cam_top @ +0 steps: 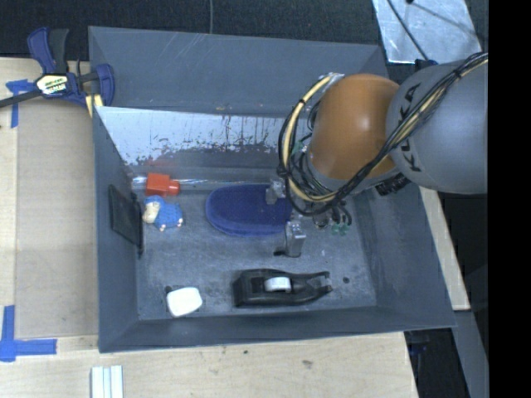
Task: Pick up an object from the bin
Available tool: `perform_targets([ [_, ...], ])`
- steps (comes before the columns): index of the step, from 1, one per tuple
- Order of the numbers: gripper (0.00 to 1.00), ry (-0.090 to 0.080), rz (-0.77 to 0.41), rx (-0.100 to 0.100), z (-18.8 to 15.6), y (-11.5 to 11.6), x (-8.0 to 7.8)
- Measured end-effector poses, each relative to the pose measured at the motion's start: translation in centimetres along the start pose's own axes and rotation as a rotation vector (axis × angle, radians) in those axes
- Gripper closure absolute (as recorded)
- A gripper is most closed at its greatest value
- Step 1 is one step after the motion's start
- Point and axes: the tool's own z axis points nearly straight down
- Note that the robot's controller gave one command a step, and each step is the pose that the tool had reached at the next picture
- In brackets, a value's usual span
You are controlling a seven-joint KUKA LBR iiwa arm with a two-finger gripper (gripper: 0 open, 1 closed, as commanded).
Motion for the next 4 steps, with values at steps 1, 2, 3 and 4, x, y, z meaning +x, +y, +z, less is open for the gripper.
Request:
perform_targets([
  [1,0.00,0.002,-0.005,0.001,2.9,-3.3,-0.1],
  [2,0.00,-0.003,0.151,0.000,4.9,-1.6,-3.9],
  [3,1.00,0.002,0.151,0.000,4.9,-1.6,-3.8],
  [4,1.00,-0.011,0.286,-0.001,-7.0,-3.6,-0.3],
])
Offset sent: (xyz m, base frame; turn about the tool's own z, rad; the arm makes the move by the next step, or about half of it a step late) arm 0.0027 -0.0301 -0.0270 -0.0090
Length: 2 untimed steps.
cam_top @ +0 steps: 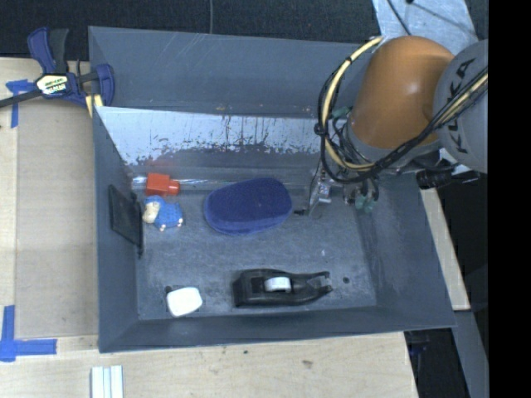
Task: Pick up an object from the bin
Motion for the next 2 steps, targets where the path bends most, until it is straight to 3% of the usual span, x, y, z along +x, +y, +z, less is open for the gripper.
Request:
perform_targets([
  [1,0.00,0.007,-0.002,0.001,0.5,0.1,0.1],
  [2,0.00,0.010,0.186,0.003,11.7,4.7,0.5],
])
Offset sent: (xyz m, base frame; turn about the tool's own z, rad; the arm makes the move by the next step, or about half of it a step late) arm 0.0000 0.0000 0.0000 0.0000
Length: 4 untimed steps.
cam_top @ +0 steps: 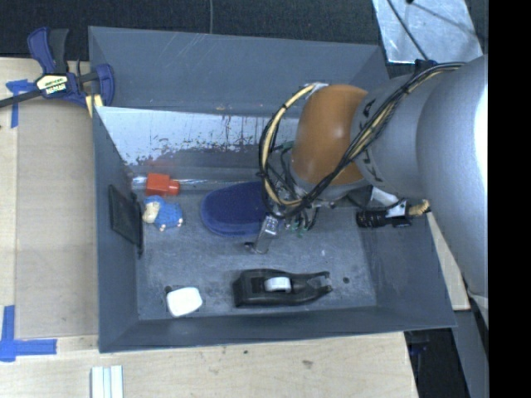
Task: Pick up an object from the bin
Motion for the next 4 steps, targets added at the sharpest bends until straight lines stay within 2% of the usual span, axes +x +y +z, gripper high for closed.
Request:
perform_targets([
  [1,0.00,0.000,0.046,0.002,1.4,1.1,-2.6],
  [2,1.00,0.001,0.044,0.000,1.1,1.2,-2.6],
  [3,1.00,-0.008,0.040,-0.002,-8.5,-3.8,-0.1],
  [4,0.00,-0.002,0.037,0.000,-8.1,-3.6,0.1],
])
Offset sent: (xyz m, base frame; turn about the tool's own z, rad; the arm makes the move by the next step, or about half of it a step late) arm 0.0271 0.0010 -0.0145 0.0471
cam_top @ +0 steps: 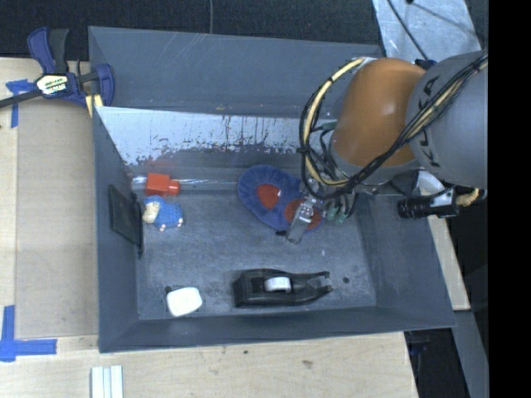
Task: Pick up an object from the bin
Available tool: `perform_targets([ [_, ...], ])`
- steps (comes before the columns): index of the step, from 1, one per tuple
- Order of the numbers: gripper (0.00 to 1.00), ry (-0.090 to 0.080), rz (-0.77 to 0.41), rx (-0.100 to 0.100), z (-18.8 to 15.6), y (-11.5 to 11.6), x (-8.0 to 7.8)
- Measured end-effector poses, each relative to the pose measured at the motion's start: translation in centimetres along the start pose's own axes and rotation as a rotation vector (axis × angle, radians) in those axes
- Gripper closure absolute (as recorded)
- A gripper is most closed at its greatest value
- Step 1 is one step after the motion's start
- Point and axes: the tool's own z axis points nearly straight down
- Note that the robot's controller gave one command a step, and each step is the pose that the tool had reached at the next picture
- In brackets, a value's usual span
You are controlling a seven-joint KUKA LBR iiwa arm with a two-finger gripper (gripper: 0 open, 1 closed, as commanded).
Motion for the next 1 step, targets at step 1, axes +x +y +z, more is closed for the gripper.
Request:
perform_targets([
  [1,0.00,0.004,-0.155,0.002,8.47,2.44,-5.67],
])
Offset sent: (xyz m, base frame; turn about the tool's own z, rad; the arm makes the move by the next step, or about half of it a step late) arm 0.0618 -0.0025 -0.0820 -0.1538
